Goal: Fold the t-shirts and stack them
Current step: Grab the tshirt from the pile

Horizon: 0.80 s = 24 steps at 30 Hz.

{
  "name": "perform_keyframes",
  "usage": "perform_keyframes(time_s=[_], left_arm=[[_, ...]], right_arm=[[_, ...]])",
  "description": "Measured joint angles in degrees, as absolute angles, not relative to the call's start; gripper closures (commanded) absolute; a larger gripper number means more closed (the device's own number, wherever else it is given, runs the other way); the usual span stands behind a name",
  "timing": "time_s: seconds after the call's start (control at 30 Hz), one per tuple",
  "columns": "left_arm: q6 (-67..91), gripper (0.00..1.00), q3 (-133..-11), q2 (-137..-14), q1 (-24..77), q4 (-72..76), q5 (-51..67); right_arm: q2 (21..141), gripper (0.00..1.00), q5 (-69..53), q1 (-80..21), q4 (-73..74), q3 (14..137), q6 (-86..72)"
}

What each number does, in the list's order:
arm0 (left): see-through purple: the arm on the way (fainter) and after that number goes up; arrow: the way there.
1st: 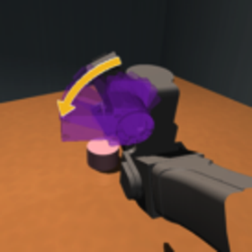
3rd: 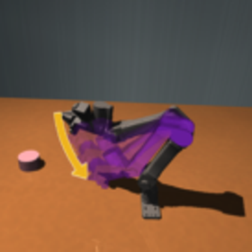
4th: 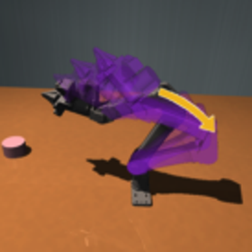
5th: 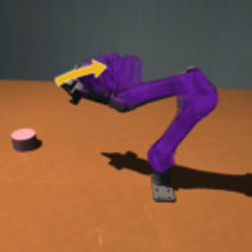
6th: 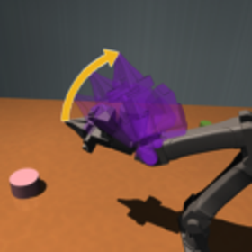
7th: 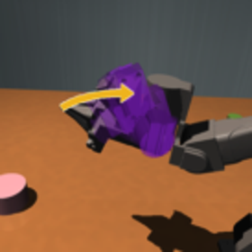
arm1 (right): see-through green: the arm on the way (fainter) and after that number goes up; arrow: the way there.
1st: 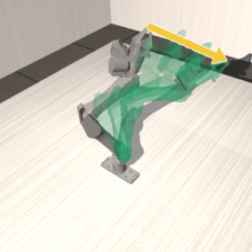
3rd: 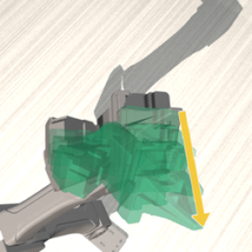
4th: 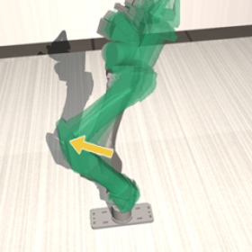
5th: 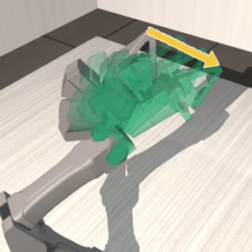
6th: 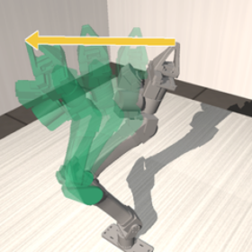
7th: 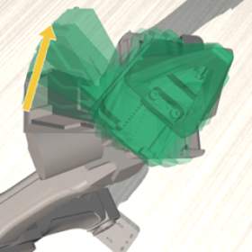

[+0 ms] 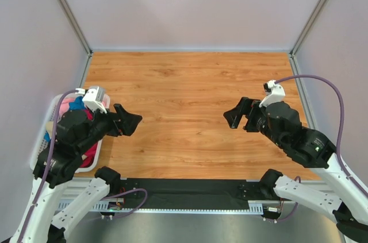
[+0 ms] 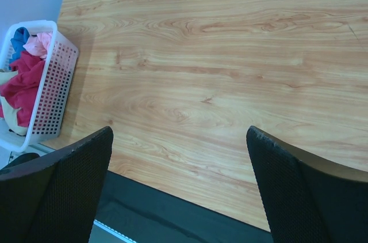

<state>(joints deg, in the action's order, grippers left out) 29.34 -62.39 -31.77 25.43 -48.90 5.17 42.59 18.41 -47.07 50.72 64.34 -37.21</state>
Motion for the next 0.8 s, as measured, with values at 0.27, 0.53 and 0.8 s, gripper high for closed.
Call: perform_keyframes(time_s=[0.27,0.53,0.8], left_arm=[[33.8,0.0,-65.3,-40.2,25.4,-54.5,-9.6],[38.0,0.05,-78.0,-55.8,10.0,-58.7,-26.5],[45.9,0.14,-70.6,-58.8,-15.0,-62.1,-22.2]], right_arm=[[41.0,0.0,18.5,-47.1,50.6,64.3,-36.6],[40.1,0.0,16.4,-47.1,50.0,61.1,-36.6],[39.5,0.0,14.2,-47.1,50.3,60.1,-34.9]])
